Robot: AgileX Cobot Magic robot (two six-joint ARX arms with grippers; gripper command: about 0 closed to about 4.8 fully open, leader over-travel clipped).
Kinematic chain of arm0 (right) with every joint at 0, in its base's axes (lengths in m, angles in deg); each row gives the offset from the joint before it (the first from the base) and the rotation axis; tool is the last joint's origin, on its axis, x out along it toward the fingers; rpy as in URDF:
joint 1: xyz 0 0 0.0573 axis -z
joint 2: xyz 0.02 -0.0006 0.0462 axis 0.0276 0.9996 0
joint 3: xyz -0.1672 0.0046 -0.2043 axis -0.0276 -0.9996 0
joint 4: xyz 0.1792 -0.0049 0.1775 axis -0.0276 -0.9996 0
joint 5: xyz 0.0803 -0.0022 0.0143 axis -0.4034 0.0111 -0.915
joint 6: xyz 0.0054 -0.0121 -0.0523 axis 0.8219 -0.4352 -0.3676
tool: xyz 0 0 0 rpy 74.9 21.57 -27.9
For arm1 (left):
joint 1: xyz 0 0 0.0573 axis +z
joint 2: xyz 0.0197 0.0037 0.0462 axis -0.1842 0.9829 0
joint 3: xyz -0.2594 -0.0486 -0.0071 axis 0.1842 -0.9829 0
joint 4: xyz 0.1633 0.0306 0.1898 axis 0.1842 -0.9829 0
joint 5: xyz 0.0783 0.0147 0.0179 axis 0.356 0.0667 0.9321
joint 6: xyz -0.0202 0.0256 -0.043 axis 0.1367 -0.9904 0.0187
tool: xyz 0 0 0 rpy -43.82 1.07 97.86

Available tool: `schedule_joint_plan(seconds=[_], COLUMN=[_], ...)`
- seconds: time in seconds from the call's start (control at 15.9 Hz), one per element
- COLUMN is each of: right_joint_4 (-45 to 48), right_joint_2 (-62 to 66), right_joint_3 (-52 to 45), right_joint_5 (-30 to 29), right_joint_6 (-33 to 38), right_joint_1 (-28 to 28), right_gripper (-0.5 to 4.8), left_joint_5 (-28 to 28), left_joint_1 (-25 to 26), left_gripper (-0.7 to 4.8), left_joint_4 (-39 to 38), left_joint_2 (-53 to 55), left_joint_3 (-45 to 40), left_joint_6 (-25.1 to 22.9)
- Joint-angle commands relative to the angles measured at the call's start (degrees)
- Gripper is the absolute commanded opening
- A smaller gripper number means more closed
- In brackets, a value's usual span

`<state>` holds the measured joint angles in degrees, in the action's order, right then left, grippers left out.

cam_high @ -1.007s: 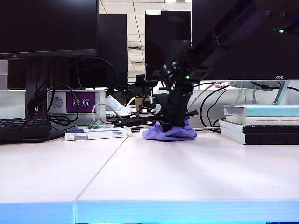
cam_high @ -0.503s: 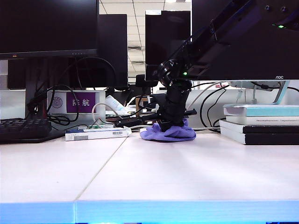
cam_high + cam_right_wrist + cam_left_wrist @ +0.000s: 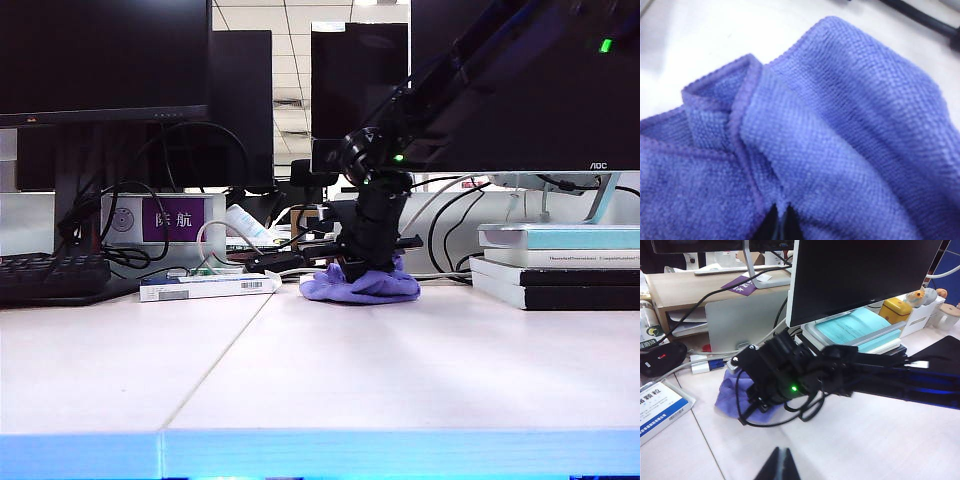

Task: Wipe the table from front to back using the rag.

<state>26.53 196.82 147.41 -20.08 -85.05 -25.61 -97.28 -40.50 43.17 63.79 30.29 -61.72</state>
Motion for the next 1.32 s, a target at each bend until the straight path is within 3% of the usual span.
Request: schedule_joint_plan(seconds=[0.06,0.19,0.57,1.32], right_joint_4=[7.74,13.49,14.75,25.31], right_joint_2=[-5.99,-10.36,-16.24,-35.89], right_joint_3=[-16.94,-25.99,-36.24,-67.93], right_joint_5=[-1.22,-1.22,-1.46,-1.86], right_joint_6=[0.20,0.20,0.24,3.13], right_joint_1=[-0.26,0.20,0.17,-3.41], right_gripper=[-0.06,-0.06,-0.06,-0.06], left_joint_5=[0.11,0.09,0.09,0.09], left_joint_1=[-0.07,-0.07,-0.07,-0.07], left_gripper=[-0.04,-0.04,-0.04,-0.04], left_joint_4=[0.33,0.33,0.33,0.33], left_joint_2=[-0.13,-0.13,-0.13,-0.11], left_joint_3=[0.37,0.37,0.37,0.37], left_joint_6=[0.13,0.13,0.13,0.13])
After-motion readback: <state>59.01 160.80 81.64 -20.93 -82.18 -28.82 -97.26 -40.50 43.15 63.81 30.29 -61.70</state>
